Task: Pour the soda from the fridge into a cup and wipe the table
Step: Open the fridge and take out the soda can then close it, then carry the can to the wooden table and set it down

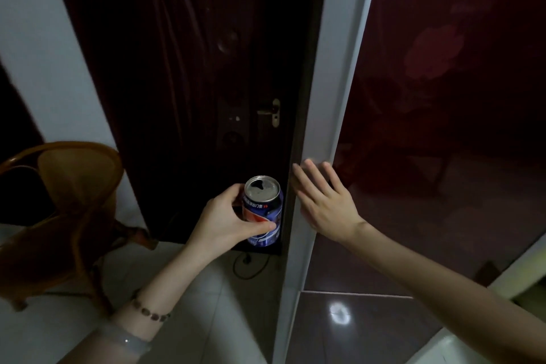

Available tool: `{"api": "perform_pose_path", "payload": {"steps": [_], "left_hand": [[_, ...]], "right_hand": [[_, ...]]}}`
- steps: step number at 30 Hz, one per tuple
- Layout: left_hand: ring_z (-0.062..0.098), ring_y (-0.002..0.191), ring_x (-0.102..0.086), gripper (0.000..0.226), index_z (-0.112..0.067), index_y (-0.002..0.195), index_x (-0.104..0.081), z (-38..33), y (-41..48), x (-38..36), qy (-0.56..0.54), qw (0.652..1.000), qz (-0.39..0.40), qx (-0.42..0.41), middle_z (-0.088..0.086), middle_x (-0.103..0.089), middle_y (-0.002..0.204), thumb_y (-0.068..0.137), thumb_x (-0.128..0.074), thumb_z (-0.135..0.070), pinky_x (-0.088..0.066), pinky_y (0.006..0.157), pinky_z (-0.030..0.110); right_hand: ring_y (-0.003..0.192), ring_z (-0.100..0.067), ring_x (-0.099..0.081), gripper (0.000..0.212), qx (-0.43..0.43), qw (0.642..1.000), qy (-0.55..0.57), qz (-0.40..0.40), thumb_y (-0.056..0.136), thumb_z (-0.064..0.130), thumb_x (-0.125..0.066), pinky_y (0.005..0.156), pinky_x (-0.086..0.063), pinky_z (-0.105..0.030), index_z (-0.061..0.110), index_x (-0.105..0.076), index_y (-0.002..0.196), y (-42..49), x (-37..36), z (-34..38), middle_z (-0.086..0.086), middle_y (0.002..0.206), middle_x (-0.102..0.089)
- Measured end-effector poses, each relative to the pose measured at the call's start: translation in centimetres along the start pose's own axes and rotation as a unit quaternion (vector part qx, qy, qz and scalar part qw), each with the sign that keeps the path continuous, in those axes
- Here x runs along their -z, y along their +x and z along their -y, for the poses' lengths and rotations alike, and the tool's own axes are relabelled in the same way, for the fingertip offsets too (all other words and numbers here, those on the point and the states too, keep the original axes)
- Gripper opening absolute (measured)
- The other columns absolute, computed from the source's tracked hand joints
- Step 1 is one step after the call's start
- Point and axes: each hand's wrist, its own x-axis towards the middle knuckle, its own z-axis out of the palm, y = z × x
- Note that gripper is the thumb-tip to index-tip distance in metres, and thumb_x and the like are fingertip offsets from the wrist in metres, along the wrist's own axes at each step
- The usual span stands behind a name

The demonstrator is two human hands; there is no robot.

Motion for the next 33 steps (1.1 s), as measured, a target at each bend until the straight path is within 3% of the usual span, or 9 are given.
{"api": "perform_pose_path", "payload": {"steps": [12, 15, 18, 20, 24, 26, 27, 30, 33], "left_hand": [[0.001, 0.098, -0.064, 0.071, -0.03, 0.11, -0.062, 2.7, 6.7, 1.9, -0.034, 0.988, 0.142, -0.057, -0.014, -0.069, 0.103, 0.045, -0.086, -0.045, -0.053, 0.09, 0.036], [0.0, 0.097, -0.063, 0.069, -0.029, 0.107, -0.062, 2.9, 7.5, 1.6, -0.043, 0.98, 0.179, -0.074, -0.014, -0.069, 0.102, 0.045, -0.087, -0.043, -0.053, 0.09, 0.034], [0.0, 0.094, -0.064, 0.063, -0.029, 0.103, -0.063, 2.8, 7.7, 1.1, -0.048, 0.971, 0.214, -0.096, -0.016, -0.07, 0.098, 0.046, -0.089, -0.039, -0.053, 0.086, 0.03], [0.001, 0.094, -0.065, 0.064, -0.029, 0.102, -0.064, 2.7, 7.6, 0.6, -0.057, 0.963, 0.24, -0.106, -0.016, -0.07, 0.097, 0.045, -0.087, -0.042, -0.053, 0.085, 0.031], [0.005, 0.096, -0.065, 0.067, -0.028, 0.105, -0.063, 2.2, 6.6, -1.0, -0.081, 0.945, 0.295, -0.118, -0.012, -0.07, 0.101, 0.045, -0.088, -0.041, -0.053, 0.089, 0.037], [0.006, 0.097, -0.066, 0.069, -0.028, 0.107, -0.063, 1.7, 5.7, -2.2, -0.092, 0.933, 0.324, -0.124, -0.011, -0.07, 0.102, 0.044, -0.088, -0.04, -0.053, 0.09, 0.039], [0.007, 0.098, -0.066, 0.07, -0.027, 0.108, -0.063, 1.3, 5.2, -2.9, -0.097, 0.928, 0.337, -0.126, -0.01, -0.07, 0.103, 0.044, -0.089, -0.04, -0.053, 0.09, 0.039], [0.002, 0.096, -0.064, 0.073, -0.029, 0.109, -0.063, 0.0, 3.0, -5.0, -0.096, 0.912, 0.372, -0.142, -0.014, -0.07, 0.101, 0.041, -0.086, -0.045, -0.053, 0.088, 0.031], [-0.001, 0.095, -0.064, 0.071, -0.034, 0.106, -0.062, -1.5, 0.5, -7.0, -0.1, 0.893, 0.409, -0.16, -0.019, -0.069, 0.099, 0.04, -0.085, -0.046, -0.052, 0.084, 0.026]], "right_hand": [[0.137, -0.034, -0.024, 0.038, -0.036, 0.993, -0.023, 0.106, 0.079, 0.029, -0.058, 0.114, -0.011, -0.052, 0.015, -0.064, 0.113, 1.3, -0.3, 0.7, -0.011, 0.145, -0.04], [0.139, -0.034, -0.021, 0.05, -0.072, 0.986, 0.013, 0.149, 0.079, 0.028, -0.057, 0.114, -0.016, -0.05, 0.012, -0.054, 0.126, 1.5, 1.1, 1.4, -0.013, 0.148, -0.036], [0.139, -0.03, -0.025, 0.061, -0.183, 0.956, 0.15, 0.173, 0.082, 0.02, -0.046, 0.115, -0.018, -0.036, 0.005, -0.034, 0.139, 1.5, 3.8, 3.4, -0.017, 0.148, -0.034], [0.137, -0.025, -0.029, 0.059, -0.313, 0.882, 0.295, 0.192, 0.084, 0.009, -0.043, 0.113, -0.016, -0.022, 0.004, -0.033, 0.141, 0.8, 5.7, 4.8, -0.016, 0.147, -0.035], [0.124, -0.015, -0.047, 0.058, -0.572, 0.568, 0.536, 0.251, 0.082, -0.015, -0.038, 0.101, -0.037, -0.016, 0.008, -0.042, 0.136, -0.7, 9.1, 6.1, -0.003, 0.132, -0.051], [0.111, -0.011, -0.053, 0.053, -0.631, 0.444, 0.589, 0.242, 0.084, -0.019, -0.033, 0.088, -0.045, -0.012, 0.003, -0.049, 0.13, -1.9, 10.8, 6.6, -0.005, 0.122, -0.057], [0.11, -0.013, -0.055, 0.05, -0.65, 0.399, 0.604, 0.232, 0.086, -0.017, -0.032, 0.09, -0.046, -0.016, 0.003, -0.051, 0.127, -2.4, 11.7, 6.8, -0.008, 0.122, -0.059], [0.114, -0.022, -0.057, 0.041, -0.685, 0.322, 0.627, 0.184, 0.089, -0.007, -0.038, 0.103, -0.042, -0.034, 0.006, -0.06, 0.119, -4.6, 14.5, 7.4, -0.016, 0.122, -0.062], [0.106, -0.019, -0.06, 0.039, -0.725, 0.285, 0.612, 0.134, 0.087, -0.006, -0.04, 0.097, -0.044, -0.03, 0.005, -0.064, 0.115, -6.7, 18.3, 8.0, -0.016, 0.116, -0.065]]}}
